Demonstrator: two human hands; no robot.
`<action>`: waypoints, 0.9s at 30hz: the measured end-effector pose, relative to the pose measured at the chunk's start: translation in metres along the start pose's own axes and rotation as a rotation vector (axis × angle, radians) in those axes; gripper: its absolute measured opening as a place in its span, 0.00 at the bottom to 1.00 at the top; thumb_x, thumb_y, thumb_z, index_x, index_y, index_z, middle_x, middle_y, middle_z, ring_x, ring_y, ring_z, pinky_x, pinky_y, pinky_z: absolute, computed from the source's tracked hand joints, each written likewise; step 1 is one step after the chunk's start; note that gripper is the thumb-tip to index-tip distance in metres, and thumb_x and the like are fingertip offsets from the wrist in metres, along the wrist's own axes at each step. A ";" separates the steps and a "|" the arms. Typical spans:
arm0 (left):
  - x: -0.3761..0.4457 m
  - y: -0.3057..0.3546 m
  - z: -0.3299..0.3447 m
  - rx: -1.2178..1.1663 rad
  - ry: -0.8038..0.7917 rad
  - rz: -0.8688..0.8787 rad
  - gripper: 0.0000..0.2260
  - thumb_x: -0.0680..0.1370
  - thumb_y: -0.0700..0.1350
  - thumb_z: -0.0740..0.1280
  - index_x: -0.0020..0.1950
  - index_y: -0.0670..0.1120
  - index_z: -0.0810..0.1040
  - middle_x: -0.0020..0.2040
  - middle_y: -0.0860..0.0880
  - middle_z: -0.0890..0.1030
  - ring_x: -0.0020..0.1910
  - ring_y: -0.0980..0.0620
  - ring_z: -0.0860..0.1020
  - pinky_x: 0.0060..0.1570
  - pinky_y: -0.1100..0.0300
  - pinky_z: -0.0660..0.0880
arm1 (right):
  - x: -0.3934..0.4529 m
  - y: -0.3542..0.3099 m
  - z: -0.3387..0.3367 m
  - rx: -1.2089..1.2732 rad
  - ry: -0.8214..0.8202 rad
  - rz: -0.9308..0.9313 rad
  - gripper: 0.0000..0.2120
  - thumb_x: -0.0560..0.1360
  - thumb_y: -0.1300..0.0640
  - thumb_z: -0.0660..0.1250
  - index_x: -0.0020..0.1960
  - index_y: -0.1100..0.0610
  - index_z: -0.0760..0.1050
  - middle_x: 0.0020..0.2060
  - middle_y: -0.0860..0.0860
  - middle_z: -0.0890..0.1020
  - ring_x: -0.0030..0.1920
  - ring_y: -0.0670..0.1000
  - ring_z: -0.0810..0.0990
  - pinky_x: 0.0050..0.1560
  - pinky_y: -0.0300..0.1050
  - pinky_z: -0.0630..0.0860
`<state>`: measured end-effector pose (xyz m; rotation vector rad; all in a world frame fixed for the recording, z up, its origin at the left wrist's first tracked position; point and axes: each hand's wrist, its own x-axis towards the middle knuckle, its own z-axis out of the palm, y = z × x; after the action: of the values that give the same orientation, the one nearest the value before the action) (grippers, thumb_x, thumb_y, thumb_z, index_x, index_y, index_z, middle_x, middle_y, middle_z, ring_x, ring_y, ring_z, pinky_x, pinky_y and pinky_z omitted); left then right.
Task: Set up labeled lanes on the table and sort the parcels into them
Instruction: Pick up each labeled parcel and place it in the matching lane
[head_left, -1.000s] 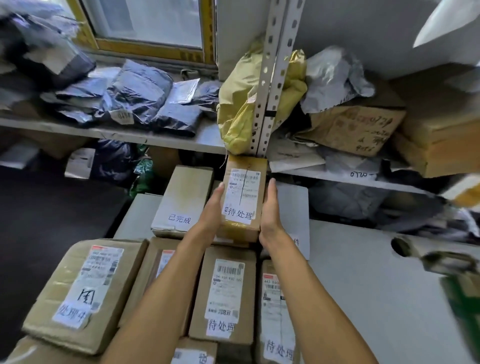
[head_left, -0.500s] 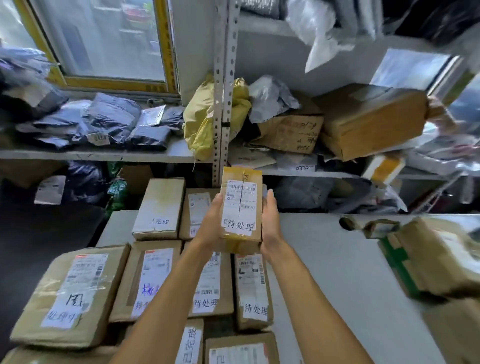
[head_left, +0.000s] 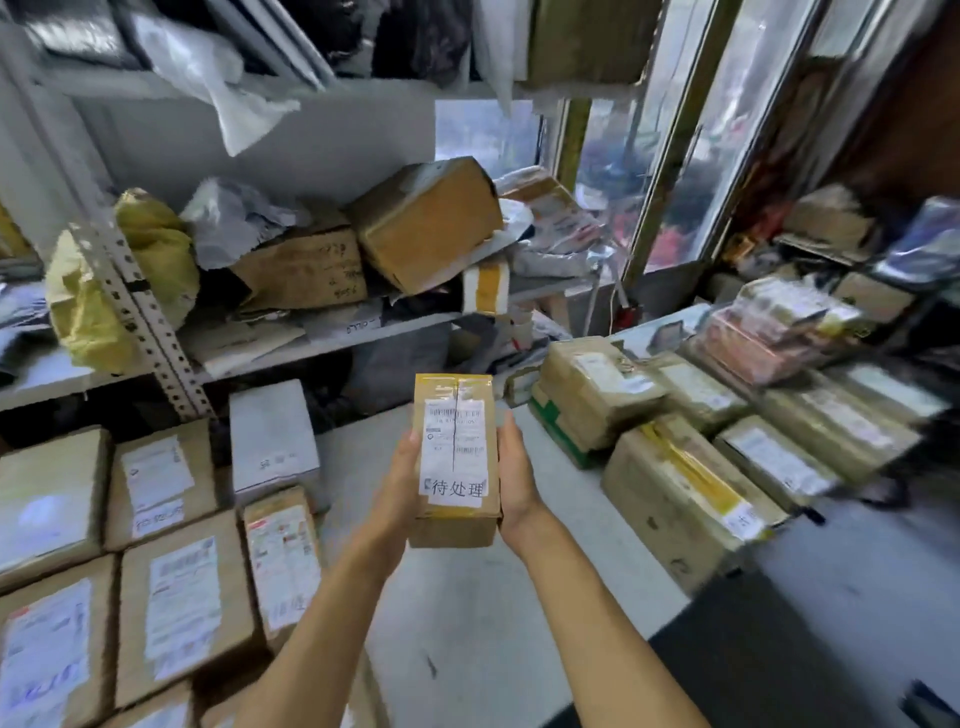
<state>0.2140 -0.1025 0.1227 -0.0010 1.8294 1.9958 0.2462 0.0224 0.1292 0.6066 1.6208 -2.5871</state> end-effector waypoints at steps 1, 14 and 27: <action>-0.005 -0.005 0.018 0.010 -0.017 -0.008 0.22 0.84 0.62 0.51 0.65 0.55 0.80 0.53 0.51 0.87 0.52 0.49 0.86 0.59 0.49 0.78 | -0.007 -0.002 -0.019 0.008 0.013 0.009 0.35 0.85 0.35 0.40 0.75 0.53 0.73 0.66 0.56 0.82 0.65 0.57 0.82 0.65 0.55 0.79; -0.043 -0.061 0.219 0.032 -0.017 -0.061 0.23 0.83 0.64 0.52 0.68 0.55 0.76 0.59 0.48 0.84 0.55 0.48 0.85 0.51 0.53 0.79 | -0.073 -0.050 -0.218 -0.170 0.011 0.014 0.32 0.85 0.35 0.39 0.77 0.46 0.69 0.71 0.50 0.77 0.65 0.49 0.79 0.64 0.48 0.77; 0.033 -0.023 0.292 -0.010 0.059 0.009 0.23 0.84 0.62 0.50 0.68 0.54 0.77 0.58 0.48 0.85 0.56 0.47 0.84 0.58 0.50 0.79 | -0.007 -0.132 -0.262 -0.120 -0.066 -0.040 0.28 0.86 0.38 0.41 0.65 0.45 0.77 0.62 0.49 0.83 0.56 0.46 0.84 0.58 0.44 0.80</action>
<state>0.2736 0.1859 0.1294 -0.0557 1.8589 2.0316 0.3038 0.3099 0.1452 0.4813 1.7688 -2.4852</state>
